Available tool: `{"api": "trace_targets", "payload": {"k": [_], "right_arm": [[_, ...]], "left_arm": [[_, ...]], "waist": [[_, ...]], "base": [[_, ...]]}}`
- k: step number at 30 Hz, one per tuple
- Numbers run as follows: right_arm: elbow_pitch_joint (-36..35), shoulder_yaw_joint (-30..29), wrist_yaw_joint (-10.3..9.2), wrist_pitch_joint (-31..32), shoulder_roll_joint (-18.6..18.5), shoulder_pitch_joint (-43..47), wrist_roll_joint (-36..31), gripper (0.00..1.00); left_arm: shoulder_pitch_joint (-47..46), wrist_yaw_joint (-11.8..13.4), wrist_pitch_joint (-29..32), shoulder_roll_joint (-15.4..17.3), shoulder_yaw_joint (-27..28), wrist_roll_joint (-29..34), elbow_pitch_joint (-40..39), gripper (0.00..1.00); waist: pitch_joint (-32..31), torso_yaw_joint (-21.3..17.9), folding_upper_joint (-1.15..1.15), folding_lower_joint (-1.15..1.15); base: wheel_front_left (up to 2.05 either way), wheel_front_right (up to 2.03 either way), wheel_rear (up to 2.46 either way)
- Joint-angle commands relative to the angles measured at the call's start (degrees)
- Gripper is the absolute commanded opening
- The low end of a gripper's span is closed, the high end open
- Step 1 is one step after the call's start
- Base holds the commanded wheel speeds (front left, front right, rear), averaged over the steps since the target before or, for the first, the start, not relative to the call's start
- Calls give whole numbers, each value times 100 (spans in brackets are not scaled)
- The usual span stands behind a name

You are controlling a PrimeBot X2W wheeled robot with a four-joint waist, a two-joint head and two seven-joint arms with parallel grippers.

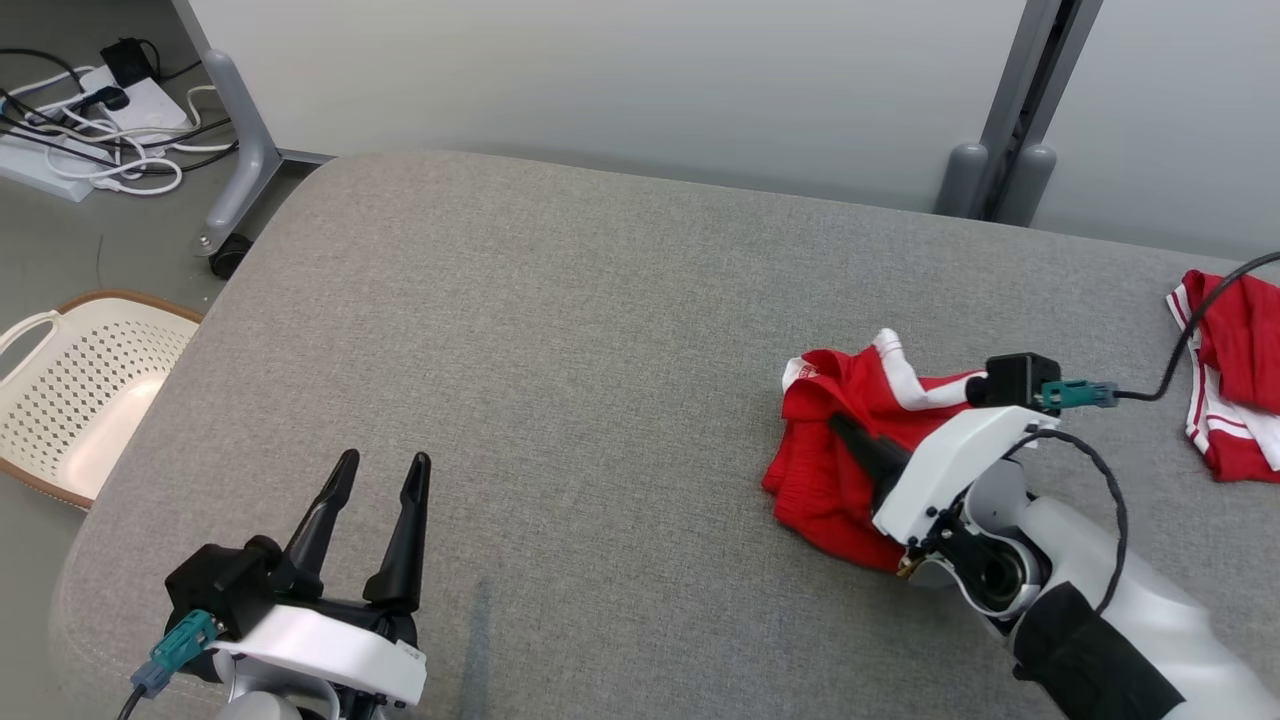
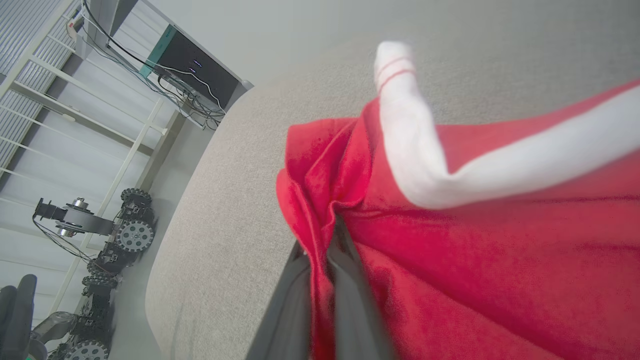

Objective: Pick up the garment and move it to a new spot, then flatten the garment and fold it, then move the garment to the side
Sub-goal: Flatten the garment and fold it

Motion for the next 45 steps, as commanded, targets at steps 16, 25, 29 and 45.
{"api": "trace_targets", "payload": {"k": [16,25,29,45], "right_arm": [[-755,72,5,-554,-316,44,-277,100],[-1282,-419,5,-1277,-1206,726,-619,100],[-1369,-657,5,-1331,-1247,1099,-665,100],[-1091,-1020,5,-637,-862,1027,-1321,0]], "left_arm": [[86,-69,-1,40,144,128,106,100],[240,-66,-1,19,204,153,47,100],[253,-70,-1,9,216,154,30,100],[59,-95,-1,31,115,111,113,100]], "waist": [[-260,-477,0,0],[-418,-755,0,0],[-394,-822,0,0],[-260,-674,0,0]], "base": [[0,0,0],[0,0,0],[0,0,0],[0,0,0]]}}
